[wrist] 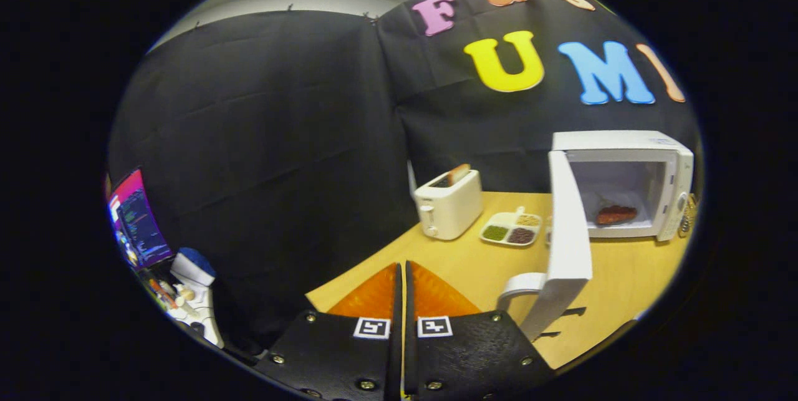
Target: Open the microwave, put the food inside, and close the microwave door.
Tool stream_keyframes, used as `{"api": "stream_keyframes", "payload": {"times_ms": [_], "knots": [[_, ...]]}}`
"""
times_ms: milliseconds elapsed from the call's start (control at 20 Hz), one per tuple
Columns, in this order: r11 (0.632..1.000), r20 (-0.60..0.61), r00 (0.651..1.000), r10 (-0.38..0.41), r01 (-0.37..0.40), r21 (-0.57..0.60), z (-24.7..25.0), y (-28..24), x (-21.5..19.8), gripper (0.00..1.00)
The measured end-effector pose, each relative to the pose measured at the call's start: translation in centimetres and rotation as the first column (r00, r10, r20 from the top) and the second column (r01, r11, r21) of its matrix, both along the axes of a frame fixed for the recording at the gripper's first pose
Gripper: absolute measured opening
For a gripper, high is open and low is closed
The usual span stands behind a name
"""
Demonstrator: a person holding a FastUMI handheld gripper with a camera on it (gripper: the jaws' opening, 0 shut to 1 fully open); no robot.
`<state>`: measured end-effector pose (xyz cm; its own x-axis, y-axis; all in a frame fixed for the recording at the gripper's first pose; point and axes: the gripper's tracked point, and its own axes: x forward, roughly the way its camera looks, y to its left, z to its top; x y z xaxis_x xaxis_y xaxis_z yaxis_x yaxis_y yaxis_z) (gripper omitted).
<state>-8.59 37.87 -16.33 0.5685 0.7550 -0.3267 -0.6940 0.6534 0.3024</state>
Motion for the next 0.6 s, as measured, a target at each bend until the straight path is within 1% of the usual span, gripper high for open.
{"api": "stream_keyframes", "payload": {"times_ms": [50,100,300,400,450,500,600], "knots": [[1.0,-0.031,0.999,0.023,-0.023,-0.009,-1.1,0.5,-0.5,0.03],[0.999,-0.05,0.999,0.02,-0.021,-0.027,-2.2,0.8,-0.5,0.03],[0.992,-0.063,0.997,-0.054,0.046,-0.115,-4.9,-1.4,1.9,0.03],[0.99,-0.094,0.991,-0.093,0.083,-0.112,-5.5,-2.7,3.0,0.03],[0.993,-0.12,0.989,-0.089,0.079,-0.09,-5.7,-2.4,3.1,0.03],[0.993,-0.127,0.988,-0.091,0.081,-0.086,-5.3,-3.1,3.1,0.0],[0.988,-0.099,0.99,-0.101,0.088,-0.129,-5.4,-4.4,3.2,0.0]]}}
